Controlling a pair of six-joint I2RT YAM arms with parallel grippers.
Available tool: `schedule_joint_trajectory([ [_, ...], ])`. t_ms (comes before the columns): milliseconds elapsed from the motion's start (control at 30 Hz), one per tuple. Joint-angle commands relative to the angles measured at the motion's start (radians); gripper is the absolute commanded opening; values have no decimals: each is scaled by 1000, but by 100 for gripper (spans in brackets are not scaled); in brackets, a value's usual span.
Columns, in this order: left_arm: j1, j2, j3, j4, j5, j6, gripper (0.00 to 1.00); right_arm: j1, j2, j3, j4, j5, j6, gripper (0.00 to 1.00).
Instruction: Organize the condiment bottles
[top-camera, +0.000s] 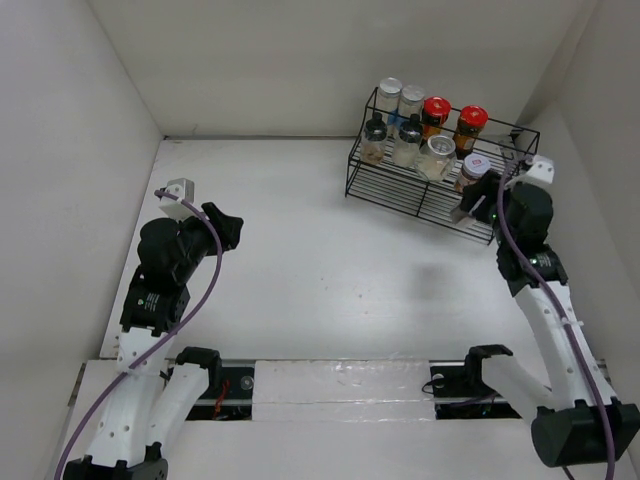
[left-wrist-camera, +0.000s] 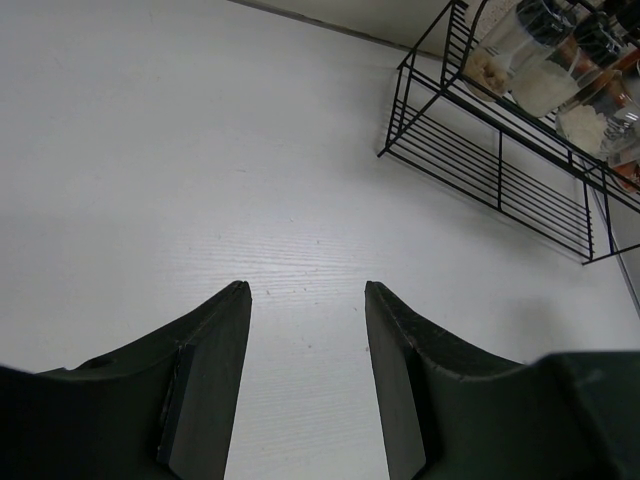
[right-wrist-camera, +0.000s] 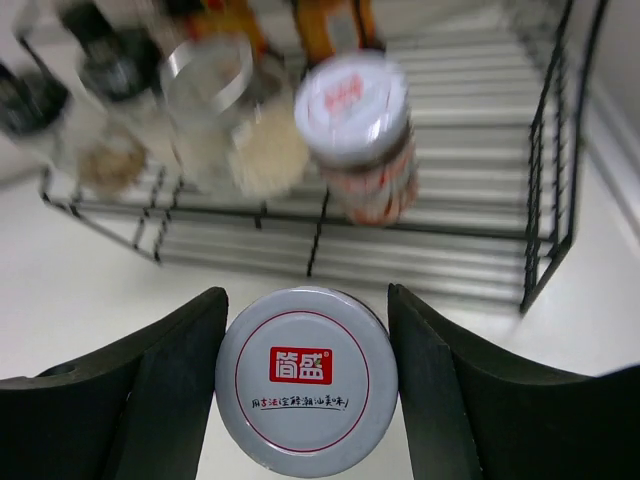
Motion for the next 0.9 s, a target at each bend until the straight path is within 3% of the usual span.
schedule_joint_trajectory([
  [0, -2, -12, -3, 45, -3, 10, 45, -60, -17, 176, 70, 46, -16, 48],
  [533, -2, -2, -3, 45, -13, 10, 45, -278, 399, 501, 95, -48, -58, 48],
  [800, -2, 9, -3, 45, -13, 10, 46, -289, 502, 443, 139, -69, -48, 49],
  [867, -2, 9, 6, 45, -13, 10, 47, -289, 502, 432, 139, -69, -48, 57],
])
